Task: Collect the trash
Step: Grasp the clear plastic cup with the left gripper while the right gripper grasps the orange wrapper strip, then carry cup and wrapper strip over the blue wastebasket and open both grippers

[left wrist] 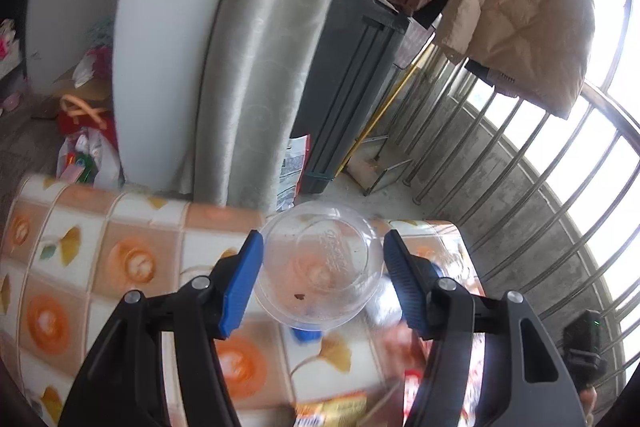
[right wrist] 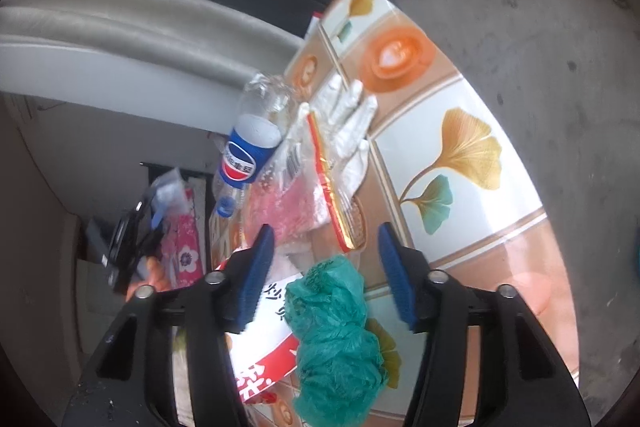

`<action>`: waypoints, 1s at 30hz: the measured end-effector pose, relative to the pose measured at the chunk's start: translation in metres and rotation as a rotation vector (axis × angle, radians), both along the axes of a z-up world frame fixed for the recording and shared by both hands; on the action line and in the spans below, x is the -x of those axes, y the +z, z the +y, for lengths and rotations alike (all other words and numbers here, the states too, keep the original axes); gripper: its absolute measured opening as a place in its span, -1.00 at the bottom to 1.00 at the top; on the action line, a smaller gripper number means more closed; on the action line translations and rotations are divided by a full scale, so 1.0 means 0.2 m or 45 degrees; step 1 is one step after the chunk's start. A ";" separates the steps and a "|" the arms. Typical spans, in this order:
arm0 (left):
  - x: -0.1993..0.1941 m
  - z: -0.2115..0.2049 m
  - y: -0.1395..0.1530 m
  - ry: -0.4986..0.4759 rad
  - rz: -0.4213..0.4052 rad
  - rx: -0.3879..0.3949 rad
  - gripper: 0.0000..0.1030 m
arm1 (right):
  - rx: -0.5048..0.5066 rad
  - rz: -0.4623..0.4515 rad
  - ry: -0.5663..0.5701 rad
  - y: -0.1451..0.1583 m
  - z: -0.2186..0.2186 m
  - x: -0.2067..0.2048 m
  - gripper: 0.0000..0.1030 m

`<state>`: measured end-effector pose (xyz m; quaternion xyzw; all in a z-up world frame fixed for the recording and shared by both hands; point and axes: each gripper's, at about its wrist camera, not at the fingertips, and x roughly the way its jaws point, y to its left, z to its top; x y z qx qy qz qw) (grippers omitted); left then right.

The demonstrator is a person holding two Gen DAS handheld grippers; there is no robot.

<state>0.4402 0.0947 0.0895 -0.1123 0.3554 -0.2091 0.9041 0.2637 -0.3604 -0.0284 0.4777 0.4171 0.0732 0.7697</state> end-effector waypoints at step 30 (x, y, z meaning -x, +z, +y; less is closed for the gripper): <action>0.97 0.52 0.22 0.196 -0.153 0.259 0.17 | 0.091 -0.317 0.040 0.47 0.26 0.22 -1.00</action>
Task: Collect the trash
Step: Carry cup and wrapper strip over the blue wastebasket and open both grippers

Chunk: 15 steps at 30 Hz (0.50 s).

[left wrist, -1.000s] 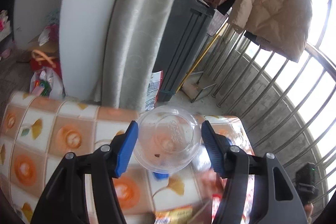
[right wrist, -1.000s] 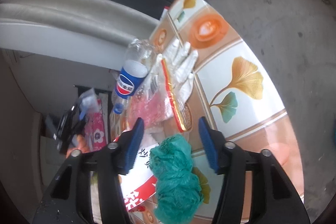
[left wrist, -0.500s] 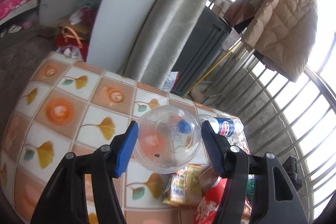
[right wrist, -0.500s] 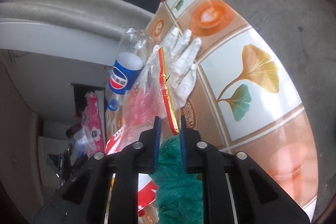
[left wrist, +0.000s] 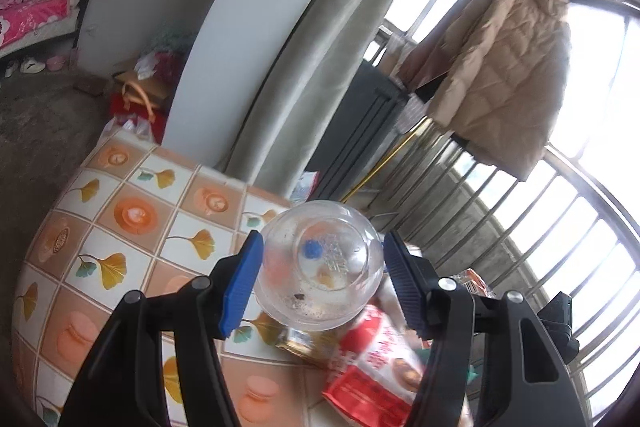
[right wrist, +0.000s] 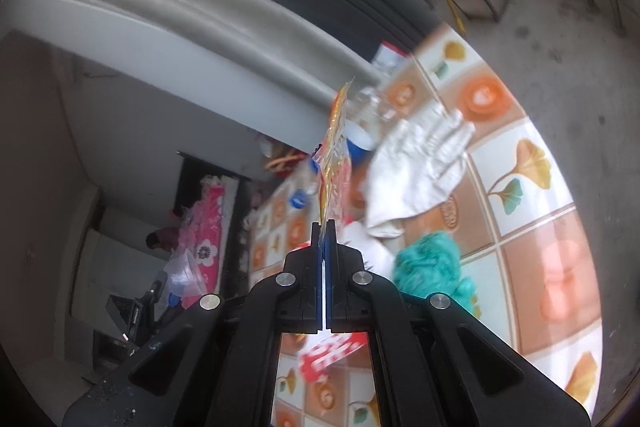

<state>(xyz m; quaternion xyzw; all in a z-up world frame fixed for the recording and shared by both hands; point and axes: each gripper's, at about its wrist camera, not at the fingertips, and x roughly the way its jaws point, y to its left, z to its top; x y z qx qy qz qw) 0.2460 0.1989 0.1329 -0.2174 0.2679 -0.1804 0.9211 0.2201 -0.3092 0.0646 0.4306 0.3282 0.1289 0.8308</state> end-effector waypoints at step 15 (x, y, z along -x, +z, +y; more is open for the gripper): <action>0.37 -0.41 0.10 -0.342 -0.011 0.035 0.17 | 0.037 -0.199 -0.175 0.23 -0.15 0.73 -1.00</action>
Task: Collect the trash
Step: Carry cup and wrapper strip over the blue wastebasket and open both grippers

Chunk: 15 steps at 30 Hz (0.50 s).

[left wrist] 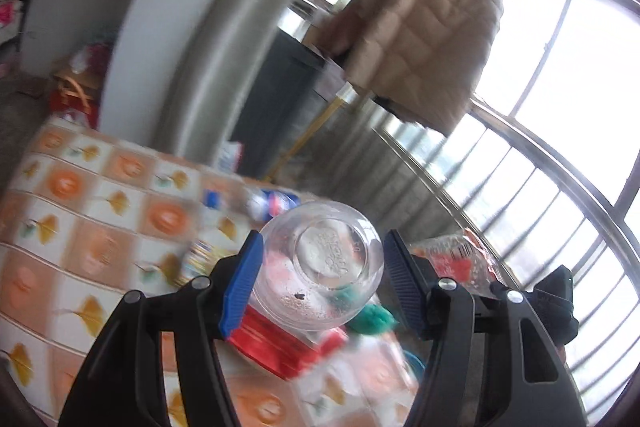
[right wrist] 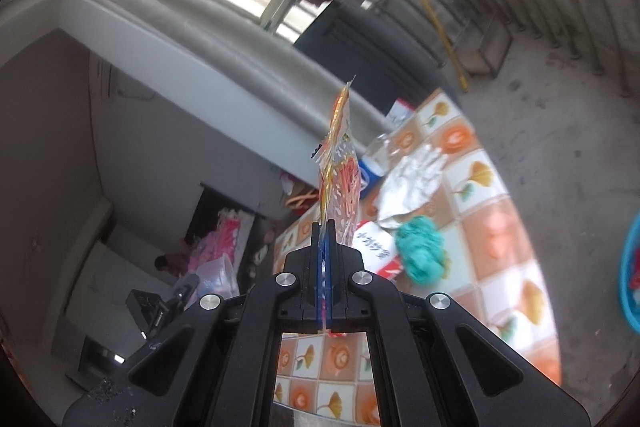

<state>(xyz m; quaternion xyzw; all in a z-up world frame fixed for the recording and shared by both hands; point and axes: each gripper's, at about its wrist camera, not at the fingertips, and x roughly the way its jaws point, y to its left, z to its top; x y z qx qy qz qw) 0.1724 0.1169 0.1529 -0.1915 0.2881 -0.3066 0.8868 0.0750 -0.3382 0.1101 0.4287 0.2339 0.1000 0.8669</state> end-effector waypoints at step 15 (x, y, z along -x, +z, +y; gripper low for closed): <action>0.21 -1.16 -0.15 -0.608 0.110 -0.139 0.17 | -0.040 0.204 -0.514 -0.34 -0.38 0.72 -1.00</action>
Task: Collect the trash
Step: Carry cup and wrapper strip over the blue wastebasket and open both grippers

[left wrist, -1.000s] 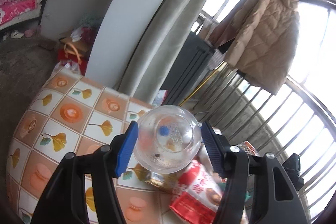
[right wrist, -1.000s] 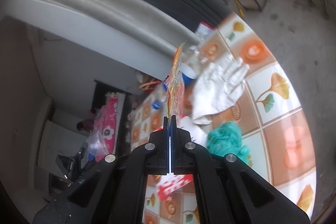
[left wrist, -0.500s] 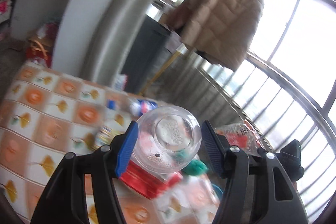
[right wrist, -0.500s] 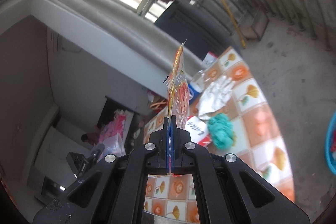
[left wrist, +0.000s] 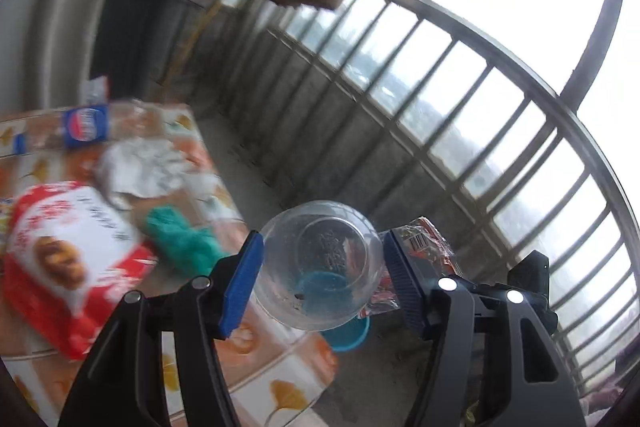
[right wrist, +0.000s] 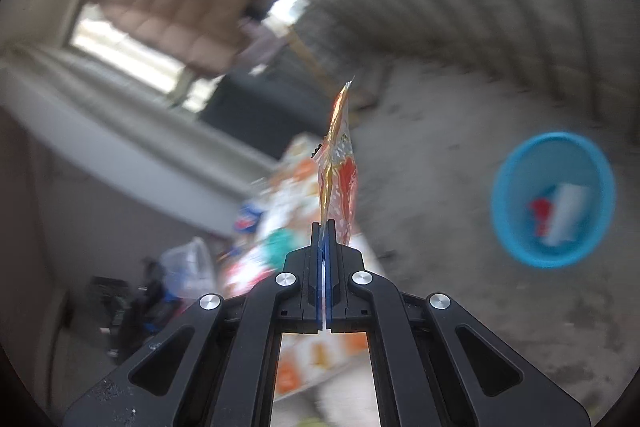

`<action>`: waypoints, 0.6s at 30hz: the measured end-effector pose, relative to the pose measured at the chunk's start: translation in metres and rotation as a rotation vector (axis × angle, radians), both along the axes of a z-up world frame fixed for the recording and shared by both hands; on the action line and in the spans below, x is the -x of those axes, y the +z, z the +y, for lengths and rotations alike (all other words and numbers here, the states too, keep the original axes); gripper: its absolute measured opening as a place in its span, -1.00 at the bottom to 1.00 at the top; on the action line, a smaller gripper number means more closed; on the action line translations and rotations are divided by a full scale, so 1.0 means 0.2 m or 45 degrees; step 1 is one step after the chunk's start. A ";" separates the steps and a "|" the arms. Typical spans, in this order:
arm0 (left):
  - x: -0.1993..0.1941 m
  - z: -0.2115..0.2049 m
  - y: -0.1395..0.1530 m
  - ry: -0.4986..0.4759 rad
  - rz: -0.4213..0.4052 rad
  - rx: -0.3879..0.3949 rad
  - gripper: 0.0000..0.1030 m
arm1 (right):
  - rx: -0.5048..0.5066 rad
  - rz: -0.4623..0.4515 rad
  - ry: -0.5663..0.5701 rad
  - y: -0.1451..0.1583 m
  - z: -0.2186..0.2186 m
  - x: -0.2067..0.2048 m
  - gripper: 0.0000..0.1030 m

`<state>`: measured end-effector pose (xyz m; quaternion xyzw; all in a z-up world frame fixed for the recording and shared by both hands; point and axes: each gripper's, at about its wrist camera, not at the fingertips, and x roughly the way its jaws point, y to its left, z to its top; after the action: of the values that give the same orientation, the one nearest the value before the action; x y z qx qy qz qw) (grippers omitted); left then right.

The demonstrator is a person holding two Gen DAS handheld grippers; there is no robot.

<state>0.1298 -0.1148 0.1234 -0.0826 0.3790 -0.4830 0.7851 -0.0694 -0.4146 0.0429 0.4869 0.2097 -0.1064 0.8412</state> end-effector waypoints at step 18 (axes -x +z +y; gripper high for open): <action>0.20 -1.67 -0.83 -0.513 0.127 -0.624 0.19 | -0.229 0.343 -0.432 -0.72 -0.49 0.34 -1.00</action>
<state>0.0899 -0.4480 -0.0425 0.1622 0.5307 -0.5183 0.6507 -0.1378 -0.5131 -0.1020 0.5695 0.2441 -0.2912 0.7289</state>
